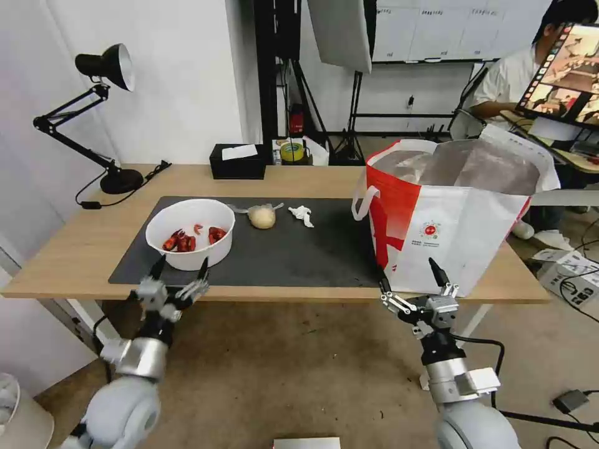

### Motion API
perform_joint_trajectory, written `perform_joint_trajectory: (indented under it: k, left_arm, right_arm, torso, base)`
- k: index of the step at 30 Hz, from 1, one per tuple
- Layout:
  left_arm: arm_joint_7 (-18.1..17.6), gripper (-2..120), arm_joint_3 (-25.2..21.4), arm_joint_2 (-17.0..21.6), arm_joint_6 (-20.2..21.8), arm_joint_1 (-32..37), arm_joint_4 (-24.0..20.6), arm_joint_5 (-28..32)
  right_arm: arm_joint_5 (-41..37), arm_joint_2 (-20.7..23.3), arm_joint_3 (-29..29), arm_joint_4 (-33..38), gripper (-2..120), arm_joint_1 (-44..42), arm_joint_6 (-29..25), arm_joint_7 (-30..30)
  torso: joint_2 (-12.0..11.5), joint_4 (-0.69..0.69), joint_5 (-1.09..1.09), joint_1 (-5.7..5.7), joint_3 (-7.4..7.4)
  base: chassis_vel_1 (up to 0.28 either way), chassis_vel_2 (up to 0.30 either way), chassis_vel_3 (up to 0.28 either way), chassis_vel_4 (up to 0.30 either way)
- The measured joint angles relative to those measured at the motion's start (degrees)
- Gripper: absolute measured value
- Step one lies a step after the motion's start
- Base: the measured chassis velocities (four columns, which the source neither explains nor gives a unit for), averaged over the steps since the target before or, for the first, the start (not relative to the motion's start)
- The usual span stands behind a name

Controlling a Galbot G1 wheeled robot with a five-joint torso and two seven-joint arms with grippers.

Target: Pick up the trash from the table and place it into the takeout bag.

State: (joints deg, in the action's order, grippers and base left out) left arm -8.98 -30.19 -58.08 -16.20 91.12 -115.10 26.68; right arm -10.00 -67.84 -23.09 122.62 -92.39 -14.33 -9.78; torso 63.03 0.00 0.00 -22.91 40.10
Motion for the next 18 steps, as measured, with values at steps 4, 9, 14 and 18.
perform_joint_trajectory:
  k: [4, 9, 14, 18]
  left_arm:
    - [1.72, 100, -2.58, -0.73, -0.69, 2.54, 0.66, -0.01]
    - [3.65, 100, -3.92, -1.09, -0.99, 4.43, 1.34, 0.50]
    - [4.84, 100, -4.20, -1.46, -1.07, 5.14, 1.85, 0.72]
    - [6.00, 100, -4.40, -2.13, -1.63, 5.48, 2.61, 0.85]
  right_arm:
    - [-0.19, -0.23, 0.27, -0.87, 100, -1.25, 0.29, -0.01]
    - [0.20, 0.09, 0.36, -1.13, 100, -3.42, 1.70, -0.74]
    - [0.42, 0.20, 0.31, -1.44, 100, -4.14, 1.81, -0.84]
    - [0.90, 0.06, 0.51, -2.03, 100, -5.13, 1.83, -0.86]
  torso:
    - [0.00, 0.00, 0.00, -0.01, 0.00]
    - [0.00, -0.01, 0.00, -0.01, 0.00]
    - [0.00, 0.00, 0.00, -0.01, 0.00]
    - [0.00, -0.01, 0.00, -0.01, 0.00]
  base:
    - [0.000, 0.000, 0.000, 0.000]
    - [0.000, 0.000, 0.000, 0.000]
    - [0.000, 0.000, 0.000, 0.000]
    - [0.000, 0.000, 0.000, 0.000]
